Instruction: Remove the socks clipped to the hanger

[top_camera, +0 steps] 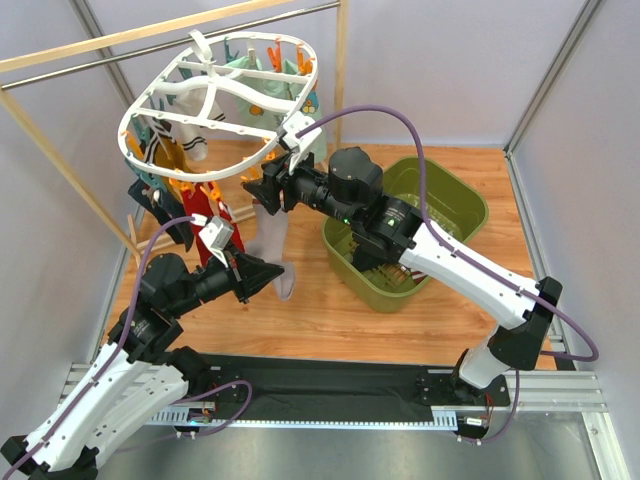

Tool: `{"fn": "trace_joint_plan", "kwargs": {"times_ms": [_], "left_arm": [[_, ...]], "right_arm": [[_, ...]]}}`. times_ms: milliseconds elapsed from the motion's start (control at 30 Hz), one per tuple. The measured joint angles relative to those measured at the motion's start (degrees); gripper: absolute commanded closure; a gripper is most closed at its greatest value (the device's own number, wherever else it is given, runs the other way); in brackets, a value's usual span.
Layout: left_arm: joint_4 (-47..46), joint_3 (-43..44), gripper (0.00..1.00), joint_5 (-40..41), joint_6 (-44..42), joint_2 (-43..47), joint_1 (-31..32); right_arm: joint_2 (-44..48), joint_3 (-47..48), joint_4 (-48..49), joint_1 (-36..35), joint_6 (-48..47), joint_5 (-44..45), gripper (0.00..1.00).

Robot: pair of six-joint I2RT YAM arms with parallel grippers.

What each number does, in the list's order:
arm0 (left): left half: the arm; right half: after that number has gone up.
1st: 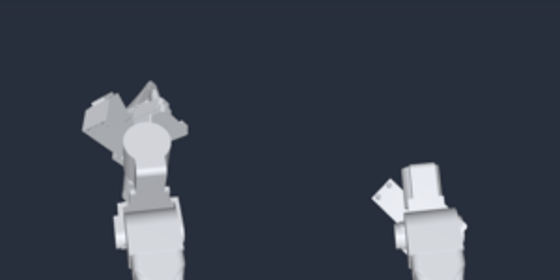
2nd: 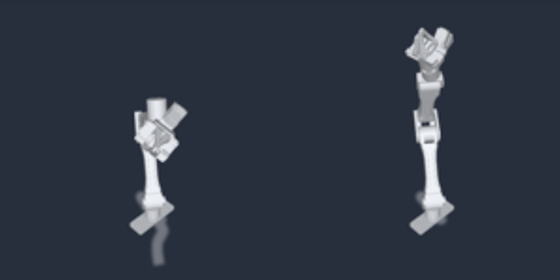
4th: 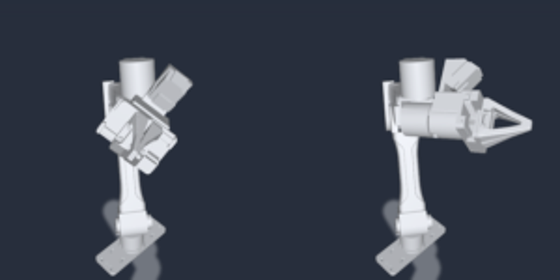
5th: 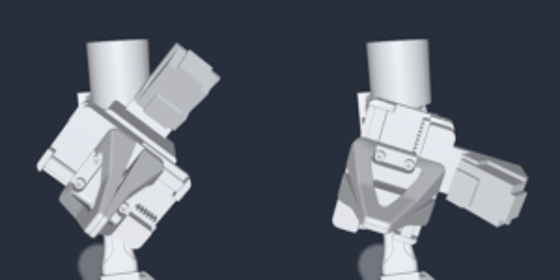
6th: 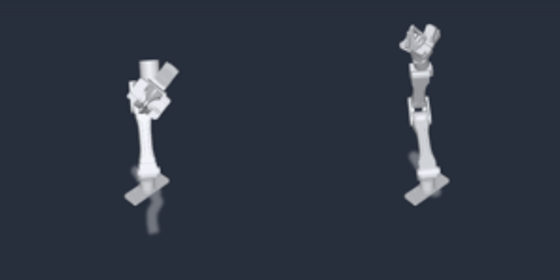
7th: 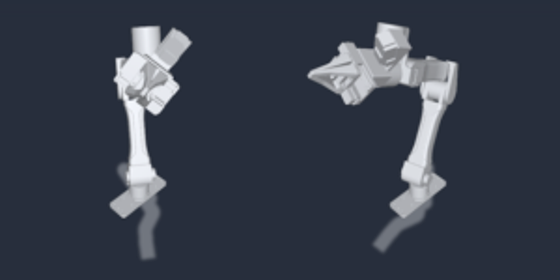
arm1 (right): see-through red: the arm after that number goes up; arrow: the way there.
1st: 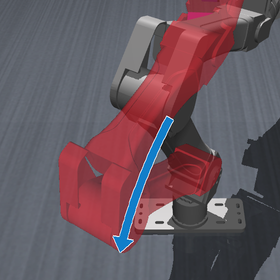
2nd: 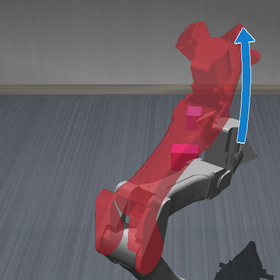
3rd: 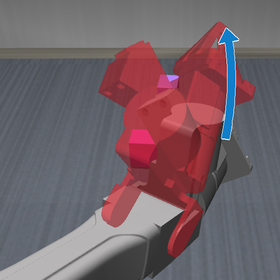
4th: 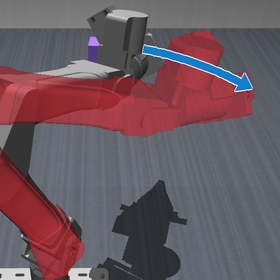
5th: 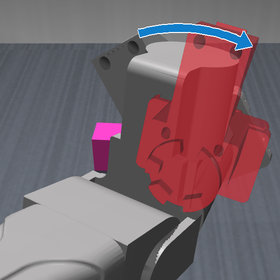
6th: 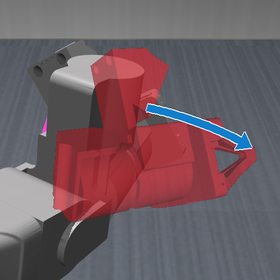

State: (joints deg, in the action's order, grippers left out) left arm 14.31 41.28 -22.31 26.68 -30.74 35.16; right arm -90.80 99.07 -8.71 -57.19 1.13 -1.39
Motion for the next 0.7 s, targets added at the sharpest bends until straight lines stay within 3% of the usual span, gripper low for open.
{"fn": "trace_joint_plan", "kwargs": {"times_ms": [533,700], "left_arm": [[-0.5,-0.4,1.0,-1.2,0.0,0.0,0.0],[-0.5,-0.4,1.0,-1.3,0.0,0.0,0.0]], "right_arm": [[-1.6,0.0,3.4,-1.5,2.5,2.4,0.47],[-2.3,0.0,3.5,-2.0,2.5,3.8,0.53]]}}
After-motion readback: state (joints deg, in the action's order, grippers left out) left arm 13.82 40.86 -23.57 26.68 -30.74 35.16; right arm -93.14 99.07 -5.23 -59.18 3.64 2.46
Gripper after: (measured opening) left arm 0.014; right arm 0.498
